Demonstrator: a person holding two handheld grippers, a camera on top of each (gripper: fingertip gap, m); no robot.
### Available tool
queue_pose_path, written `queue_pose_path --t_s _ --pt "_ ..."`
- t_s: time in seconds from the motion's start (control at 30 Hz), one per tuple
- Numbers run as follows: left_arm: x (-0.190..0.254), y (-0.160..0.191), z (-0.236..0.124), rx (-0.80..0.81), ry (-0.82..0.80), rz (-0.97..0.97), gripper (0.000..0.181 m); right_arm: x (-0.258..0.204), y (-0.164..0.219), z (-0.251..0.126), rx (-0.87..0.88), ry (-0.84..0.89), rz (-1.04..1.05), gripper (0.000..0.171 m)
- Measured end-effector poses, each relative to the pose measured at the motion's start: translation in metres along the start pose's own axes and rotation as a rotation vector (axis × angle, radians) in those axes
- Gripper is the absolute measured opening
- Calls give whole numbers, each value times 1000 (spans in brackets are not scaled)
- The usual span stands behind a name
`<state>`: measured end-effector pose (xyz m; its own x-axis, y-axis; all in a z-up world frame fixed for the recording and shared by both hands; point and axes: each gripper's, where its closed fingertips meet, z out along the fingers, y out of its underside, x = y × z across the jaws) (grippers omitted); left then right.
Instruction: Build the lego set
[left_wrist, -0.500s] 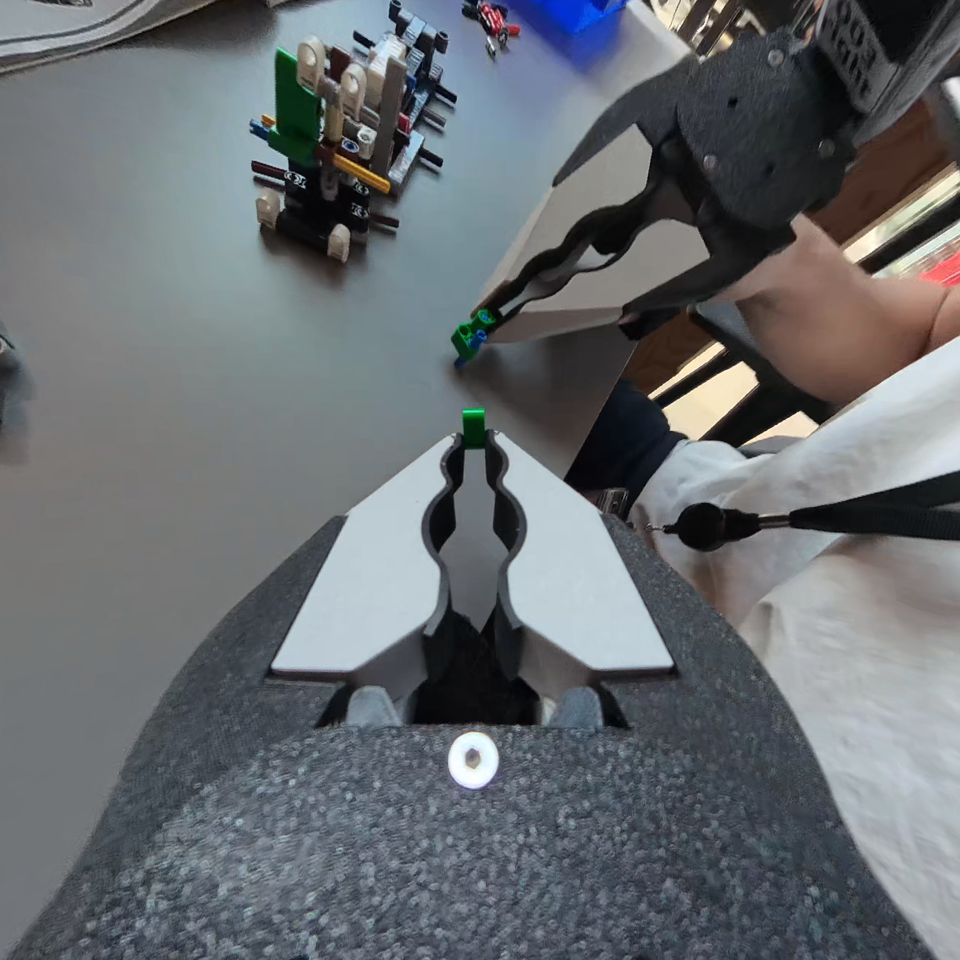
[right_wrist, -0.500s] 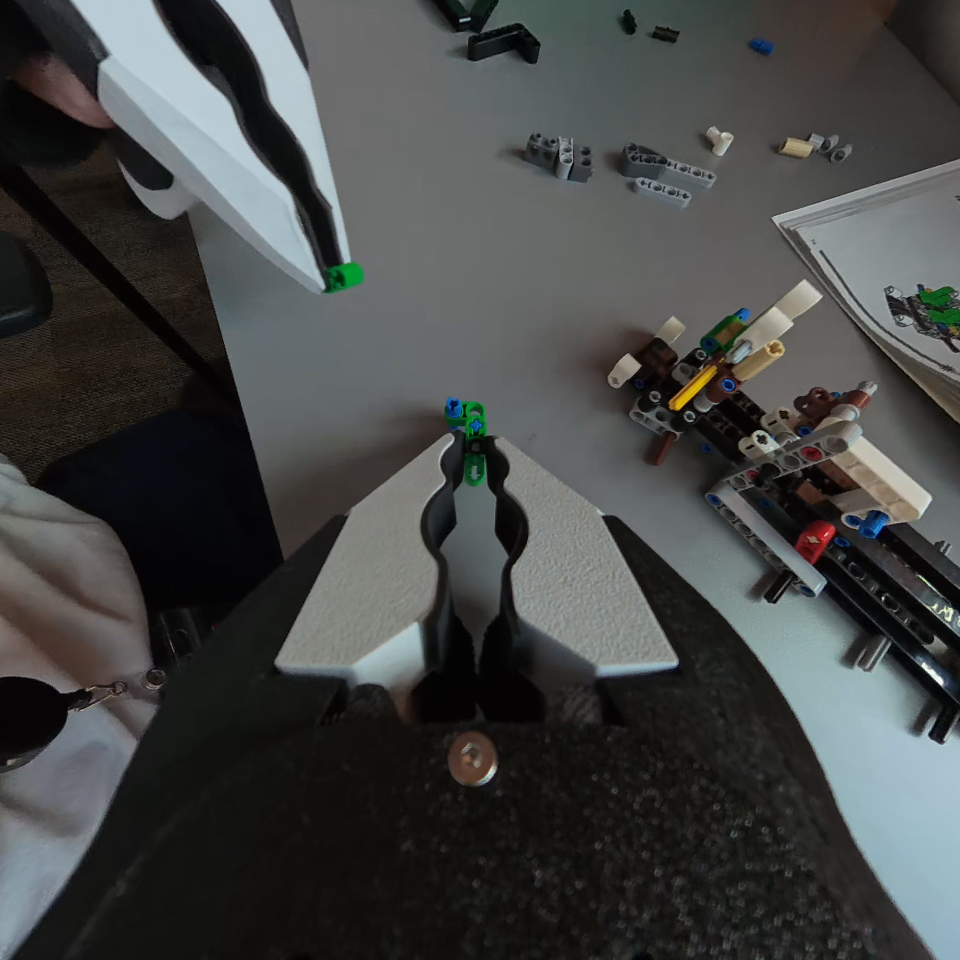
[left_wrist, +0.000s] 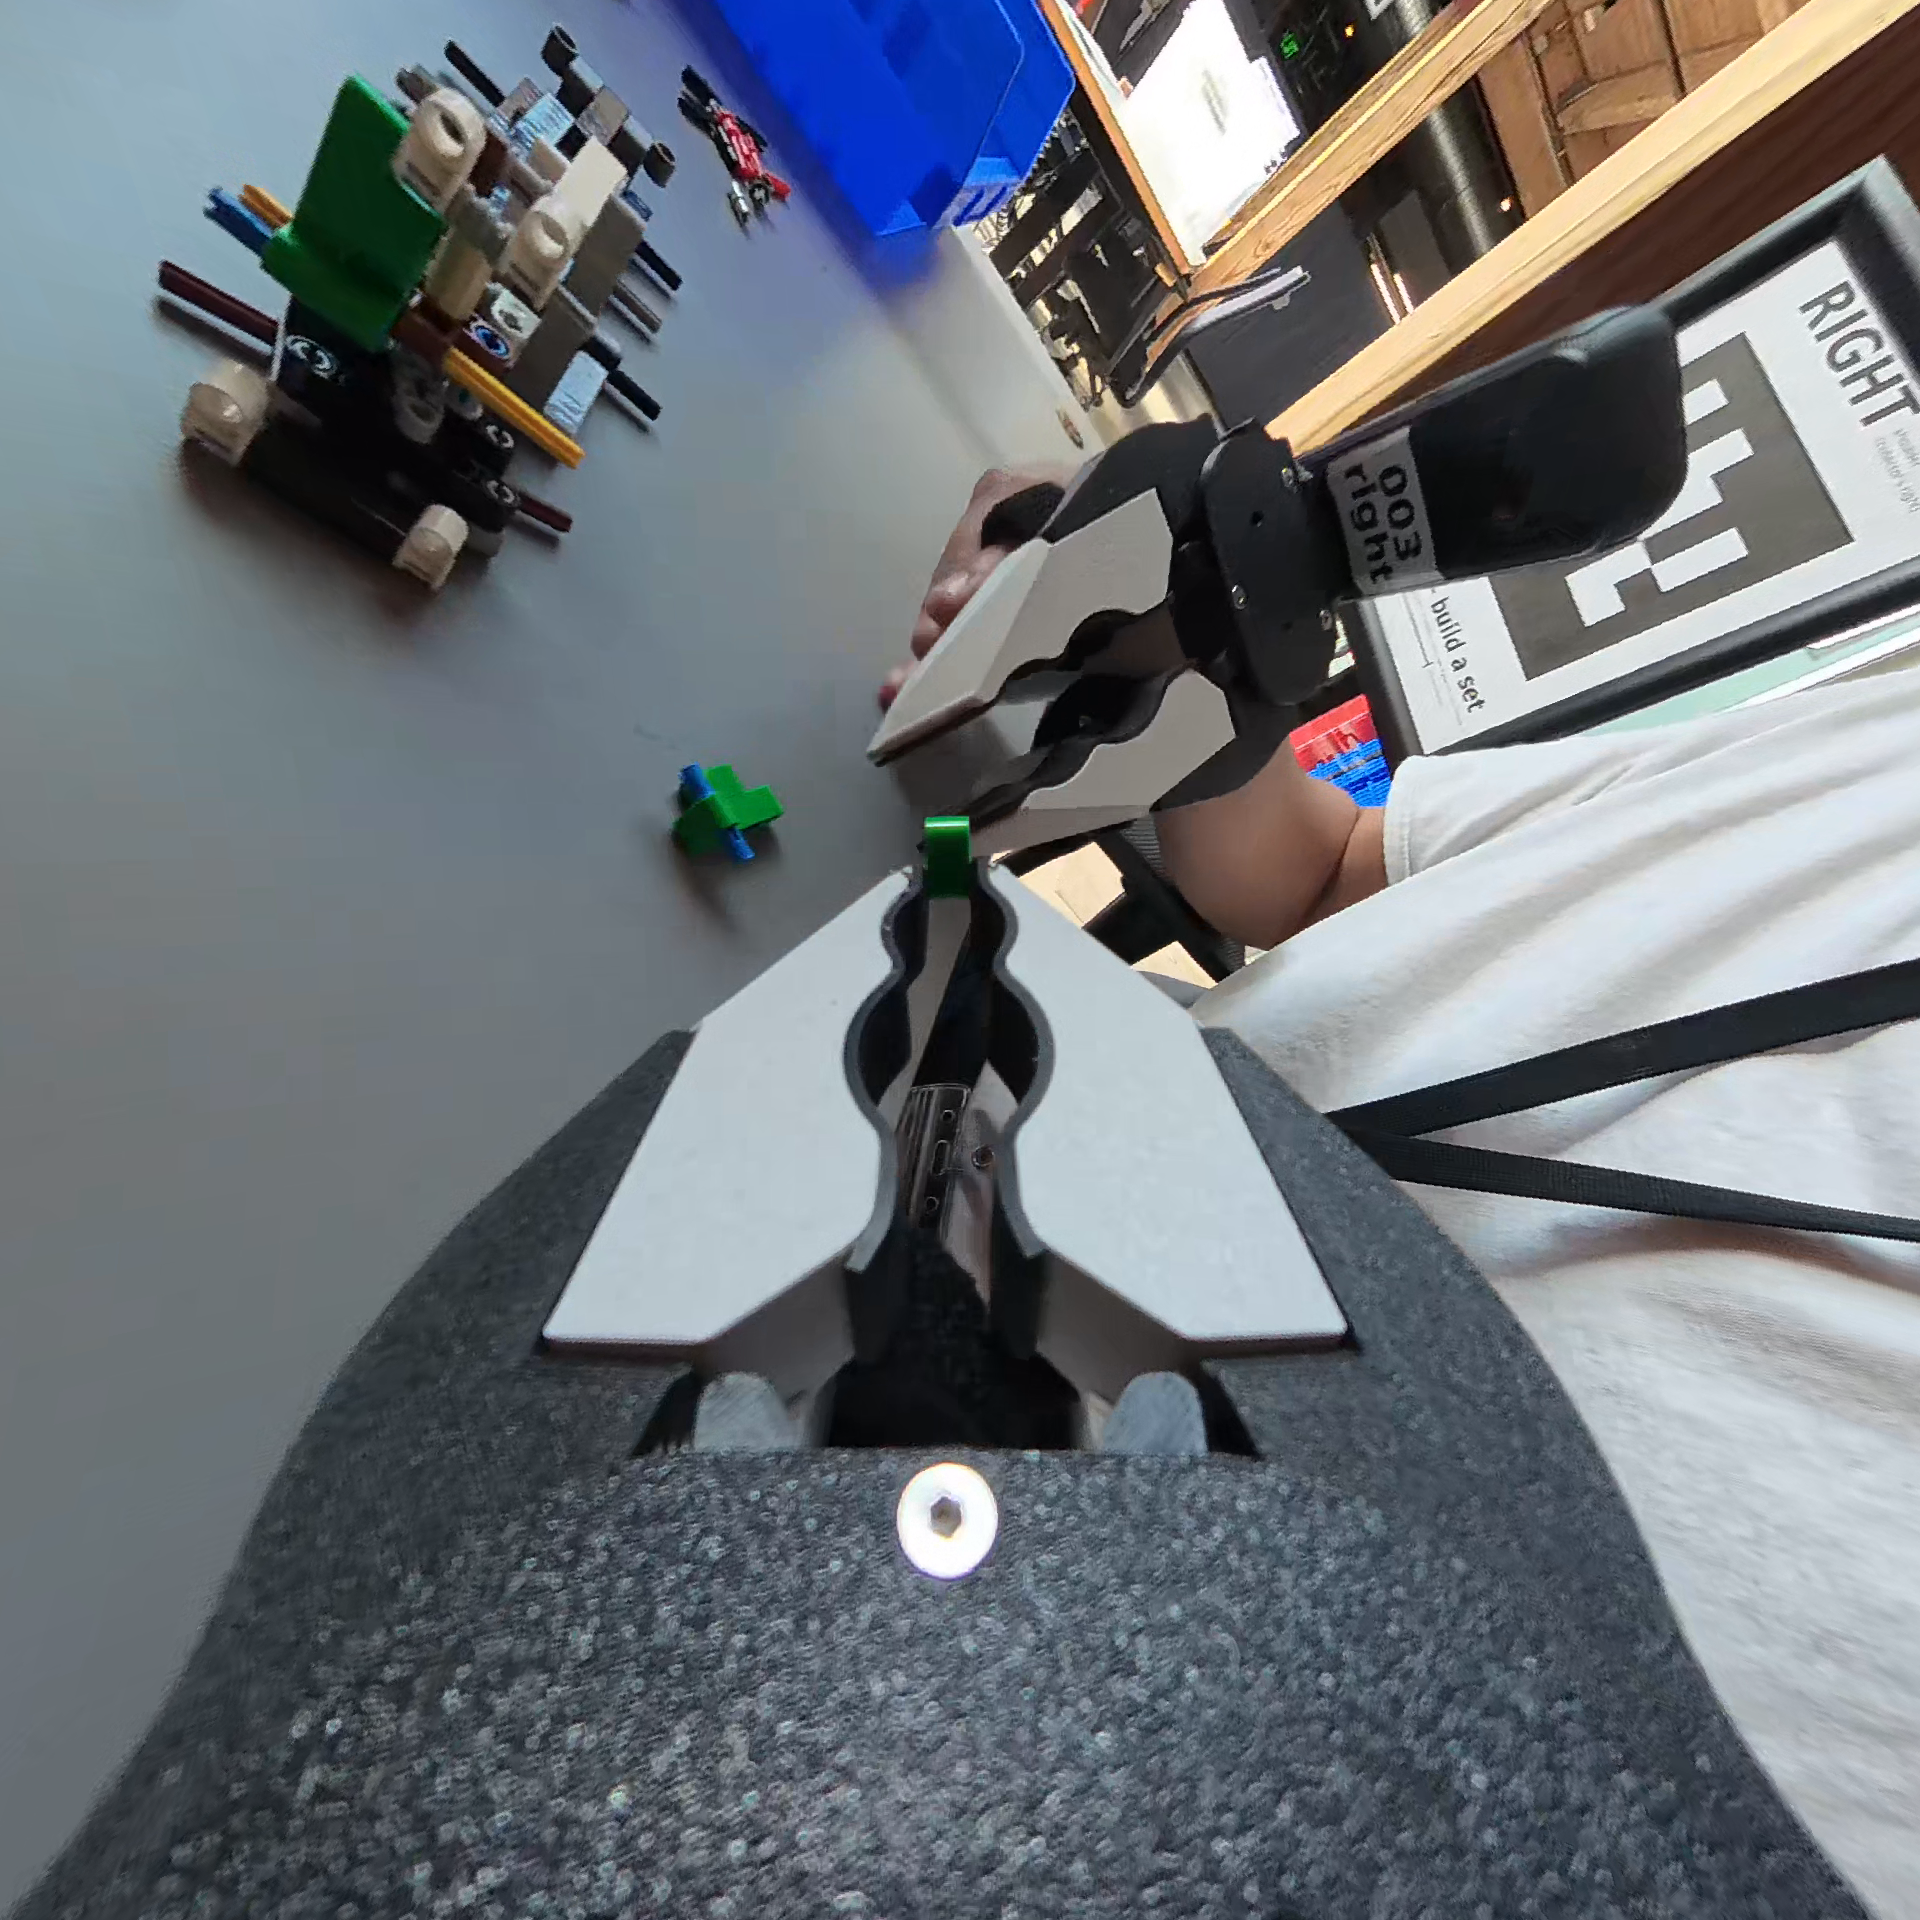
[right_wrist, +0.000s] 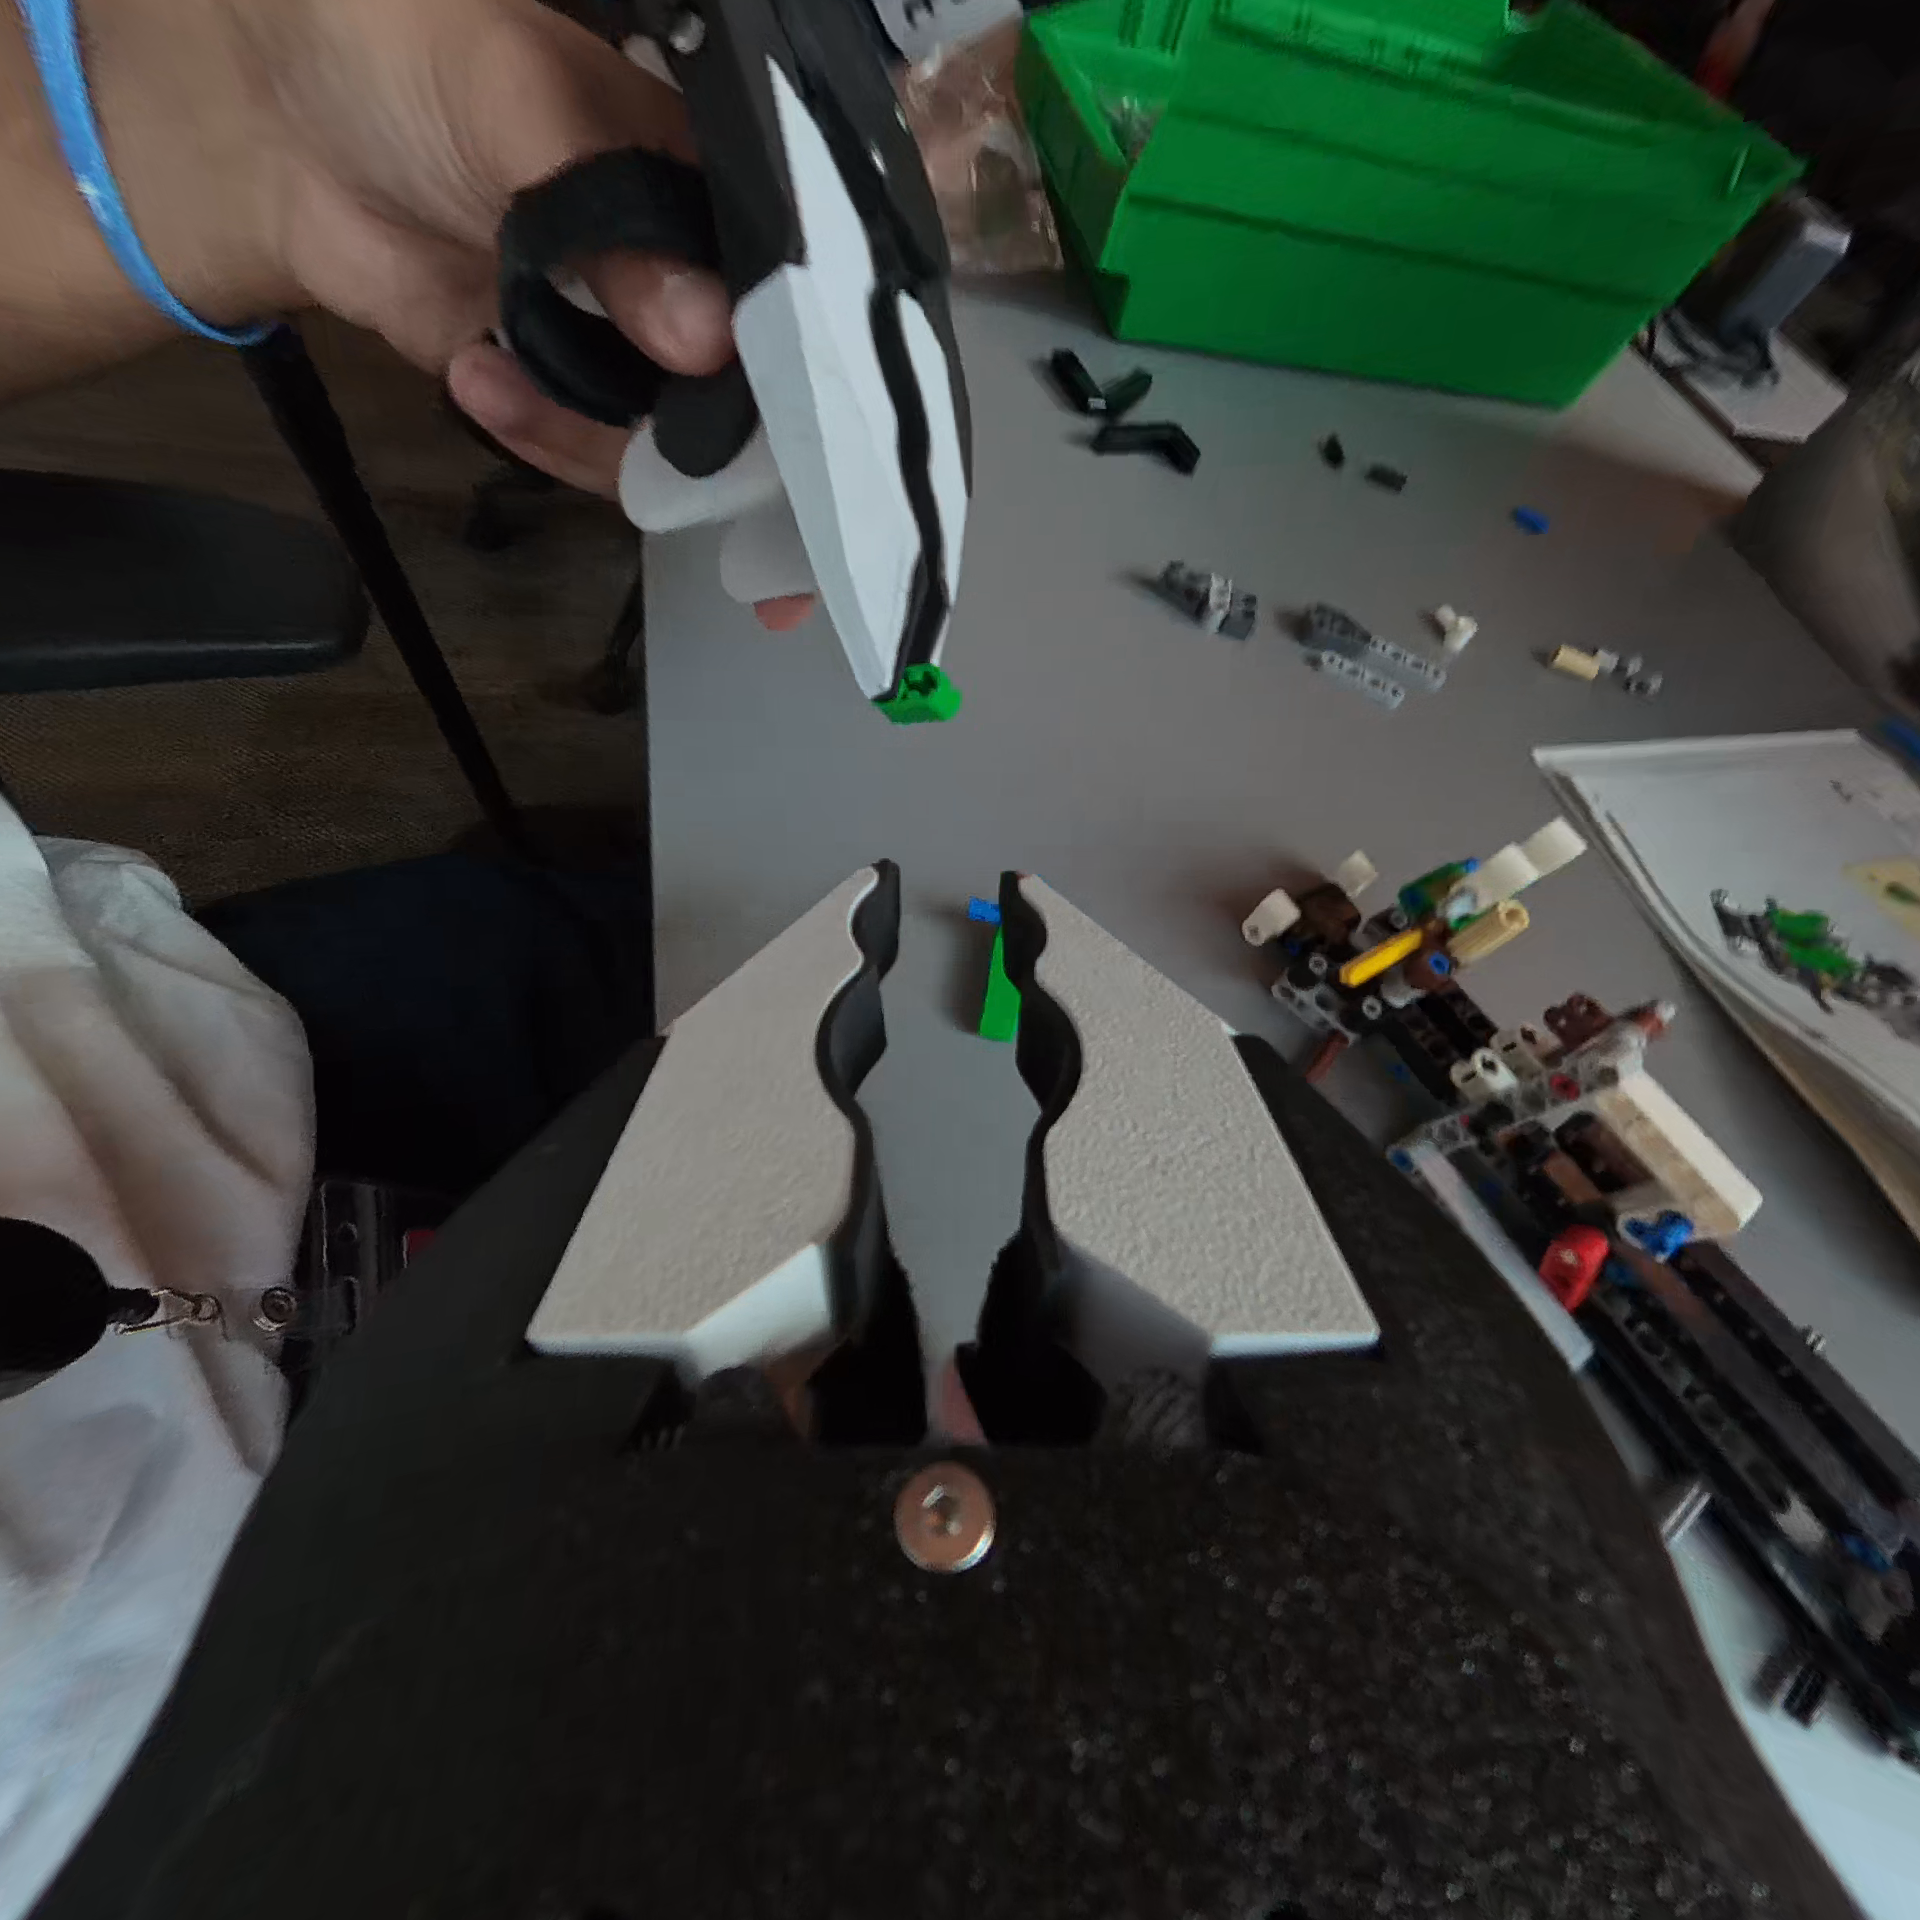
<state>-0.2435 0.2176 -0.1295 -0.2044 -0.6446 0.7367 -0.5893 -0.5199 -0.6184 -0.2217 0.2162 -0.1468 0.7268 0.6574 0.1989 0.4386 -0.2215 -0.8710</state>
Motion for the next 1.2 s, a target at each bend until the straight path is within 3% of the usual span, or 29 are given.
queue_pose_path --t_s 0.17,0.23,0.33,0.43,0.57,0.7,0.83,1.0,1.2 --pt "22 3 8 -31 145 -75 6 -15 -35 -16 189 16 -66 23" --pt "36 6 9 -53 242 -120 6 -15 -38 -24 235 61 -129 24" --pt "50 21 11 -156 326 -142 6 -37 -33 -30 239 -8 -270 23" --pt "55 35 15 -261 333 -129 6 -57 -41 -37 285 -96 -353 20" --pt "67 51 20 -371 345 -85 5 -71 -32 -33 205 -202 -418 18" --pt "71 49 21 -361 321 -41 5 -77 -33 -35 202 -254 -451 9" --pt "67 41 23 -277 214 141 10 -68 -32 -36 220 -293 -309 7" --pt "47 24 23 -135 -101 596 21 -50 -17 -34 195 -330 -50 6" --pt "40 34 33 -232 -248 839 14 -58 -13 -31 156 -400 -10 6"
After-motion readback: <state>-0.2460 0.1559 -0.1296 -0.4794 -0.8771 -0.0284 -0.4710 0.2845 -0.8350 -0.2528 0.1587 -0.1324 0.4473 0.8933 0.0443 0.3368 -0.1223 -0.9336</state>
